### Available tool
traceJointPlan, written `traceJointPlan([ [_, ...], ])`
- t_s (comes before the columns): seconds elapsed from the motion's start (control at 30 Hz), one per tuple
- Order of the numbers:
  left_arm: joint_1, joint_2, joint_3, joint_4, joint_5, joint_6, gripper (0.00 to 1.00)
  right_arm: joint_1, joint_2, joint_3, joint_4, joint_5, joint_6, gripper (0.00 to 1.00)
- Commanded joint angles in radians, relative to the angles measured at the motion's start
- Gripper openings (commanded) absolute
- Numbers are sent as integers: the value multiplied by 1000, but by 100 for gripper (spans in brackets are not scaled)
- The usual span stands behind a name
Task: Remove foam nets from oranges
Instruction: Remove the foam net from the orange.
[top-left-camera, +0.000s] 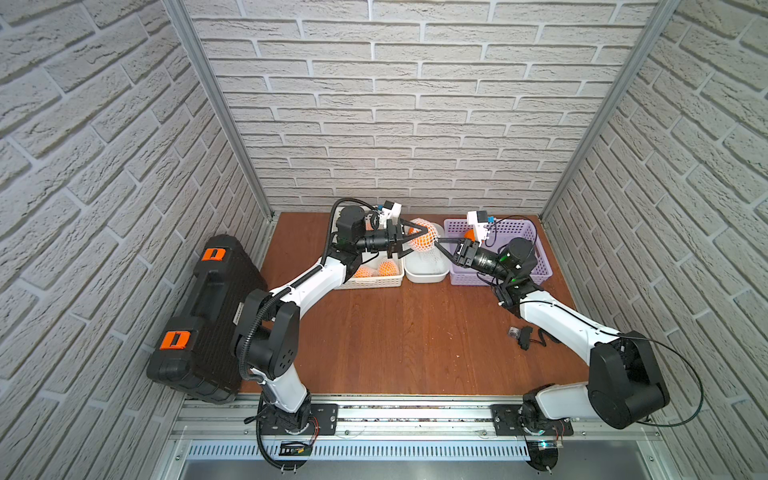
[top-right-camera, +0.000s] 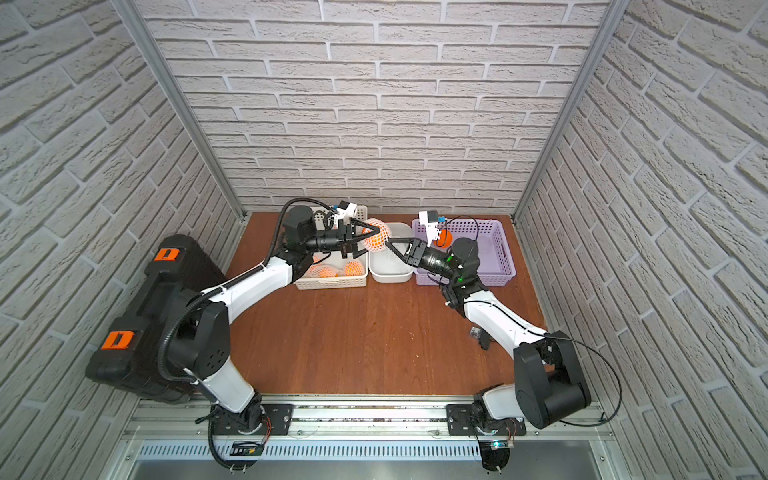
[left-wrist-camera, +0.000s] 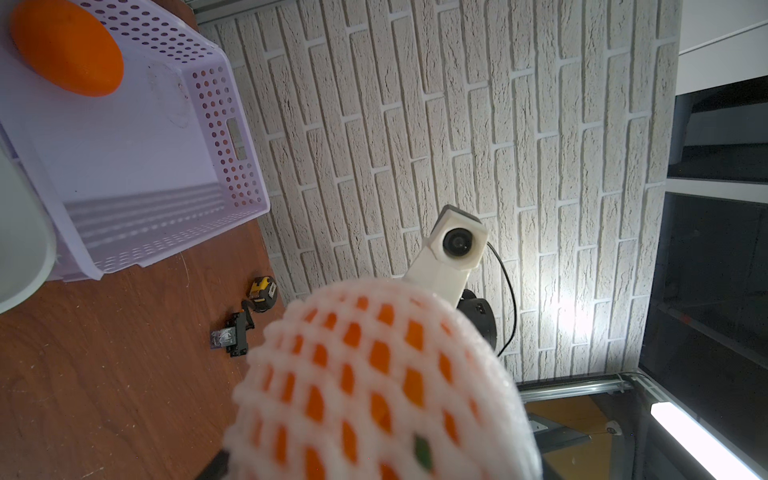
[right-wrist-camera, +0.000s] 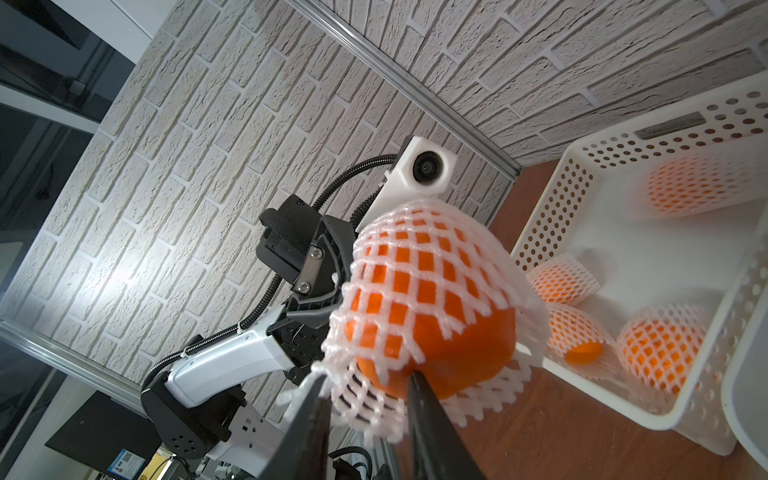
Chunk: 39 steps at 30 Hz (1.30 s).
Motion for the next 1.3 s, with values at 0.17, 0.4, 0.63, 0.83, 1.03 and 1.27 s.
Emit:
traceJointPlan([
  [0.17, -17, -31, 17, 84, 32, -26, 42, 3, 36, 1, 93, 3, 31, 42],
  [0.4, -25, -45, 8, 153, 34, -79, 41, 5, 47, 0, 68, 34, 12, 48],
  [0.63, -38, -45, 1, 178, 36, -100, 40, 3, 75, -8, 195, 25, 76, 47],
  [0.83, -58, -34, 7, 193, 38, -115, 40, 7, 90, -18, 246, 37, 83, 64],
  [1.03, -73, -31, 9, 195, 49, -121, 40, 7, 92, -26, 218, 67, 36, 70],
  [1.27, -97, -33, 8, 137, 68, -81, 40, 7, 83, -16, 228, 83, 10, 74],
])
